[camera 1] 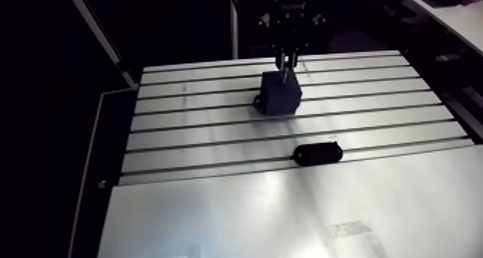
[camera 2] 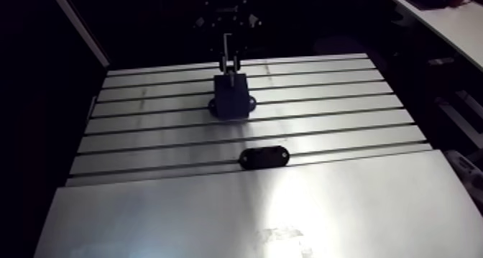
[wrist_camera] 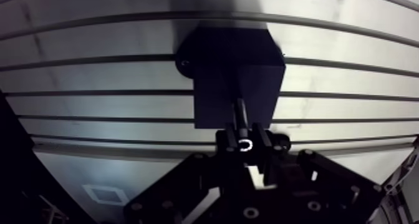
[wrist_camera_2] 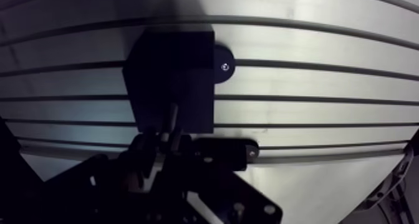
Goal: Pick up the M10 bolt and insert it into the hole until fully seated.
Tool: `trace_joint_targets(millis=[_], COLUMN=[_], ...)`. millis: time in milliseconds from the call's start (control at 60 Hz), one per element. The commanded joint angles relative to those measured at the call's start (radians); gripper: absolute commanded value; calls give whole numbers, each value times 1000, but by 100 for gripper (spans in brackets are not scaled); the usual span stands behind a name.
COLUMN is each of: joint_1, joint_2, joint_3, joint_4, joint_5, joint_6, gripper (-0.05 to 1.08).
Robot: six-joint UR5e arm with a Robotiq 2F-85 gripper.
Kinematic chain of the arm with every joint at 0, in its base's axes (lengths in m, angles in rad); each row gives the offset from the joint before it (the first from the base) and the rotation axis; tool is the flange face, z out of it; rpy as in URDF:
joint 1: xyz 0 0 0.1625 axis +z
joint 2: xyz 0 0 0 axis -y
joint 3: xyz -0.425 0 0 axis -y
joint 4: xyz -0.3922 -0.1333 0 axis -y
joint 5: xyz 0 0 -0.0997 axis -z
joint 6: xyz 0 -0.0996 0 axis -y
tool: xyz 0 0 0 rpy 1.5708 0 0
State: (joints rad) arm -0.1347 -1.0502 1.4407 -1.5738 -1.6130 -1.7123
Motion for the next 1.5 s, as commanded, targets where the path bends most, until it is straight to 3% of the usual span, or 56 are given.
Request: trace_joint_targets(millis=[17, 733, 1133, 1200, 1217, 1233, 1250, 1267, 1283, 1300, 1500], joint_1=[0, 1, -3, -3, -3, -3, -3, -3, -3, -3, -2], joint_2=[0, 0, -3, -2, -3, -3, -3, -3, -4, -7, -15], joint_3=[0, 17, 40, 42, 42, 42, 43, 43, 45, 46, 51], joint_4=[-22, -24, -39, -40, -41, -41, -43, -43, -46, -52, -94], joint_5=[-1, 2, 3, 4, 5, 5, 3, 3, 1, 1, 4], joint_6=[-3, -3, -14, -14, -10, -10, -8, -8, -5, -2, -13], gripper=[108, 108, 91, 80, 63, 63, 40, 40, 14, 2, 0])
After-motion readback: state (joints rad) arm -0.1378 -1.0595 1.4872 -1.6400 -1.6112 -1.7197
